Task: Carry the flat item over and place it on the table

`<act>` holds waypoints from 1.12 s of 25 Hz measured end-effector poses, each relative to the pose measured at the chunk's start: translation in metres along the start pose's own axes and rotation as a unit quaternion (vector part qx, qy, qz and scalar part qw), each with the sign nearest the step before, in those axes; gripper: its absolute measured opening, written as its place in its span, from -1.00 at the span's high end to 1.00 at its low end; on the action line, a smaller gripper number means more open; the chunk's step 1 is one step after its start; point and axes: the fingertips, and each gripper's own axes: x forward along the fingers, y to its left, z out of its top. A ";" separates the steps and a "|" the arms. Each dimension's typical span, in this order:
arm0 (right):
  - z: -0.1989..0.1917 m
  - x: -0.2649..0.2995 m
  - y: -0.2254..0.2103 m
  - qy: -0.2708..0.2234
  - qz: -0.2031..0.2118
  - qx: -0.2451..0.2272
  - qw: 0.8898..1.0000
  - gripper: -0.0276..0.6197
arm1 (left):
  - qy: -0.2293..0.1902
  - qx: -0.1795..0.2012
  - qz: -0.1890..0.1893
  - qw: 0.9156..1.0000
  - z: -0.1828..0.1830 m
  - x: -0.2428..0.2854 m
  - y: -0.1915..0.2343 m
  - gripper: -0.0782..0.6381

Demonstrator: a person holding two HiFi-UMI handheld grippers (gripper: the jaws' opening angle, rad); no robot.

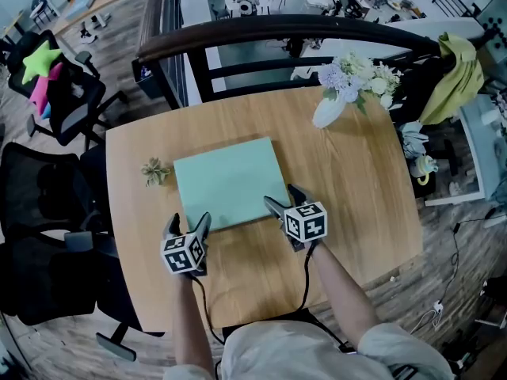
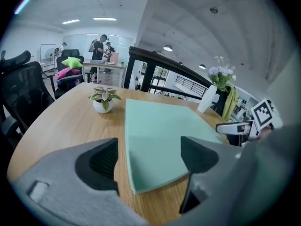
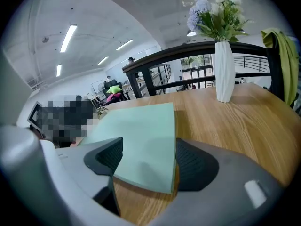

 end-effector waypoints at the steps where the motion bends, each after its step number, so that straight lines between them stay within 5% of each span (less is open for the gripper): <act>1: -0.002 -0.003 0.001 -0.001 -0.001 -0.002 1.000 -0.20 | -0.001 0.001 0.001 1.000 -0.002 -0.003 -0.002 -0.41; 28: -0.064 -0.069 0.060 0.015 0.002 -0.093 0.996 0.50 | -0.004 0.031 0.002 1.000 -0.064 -0.062 -0.077 0.18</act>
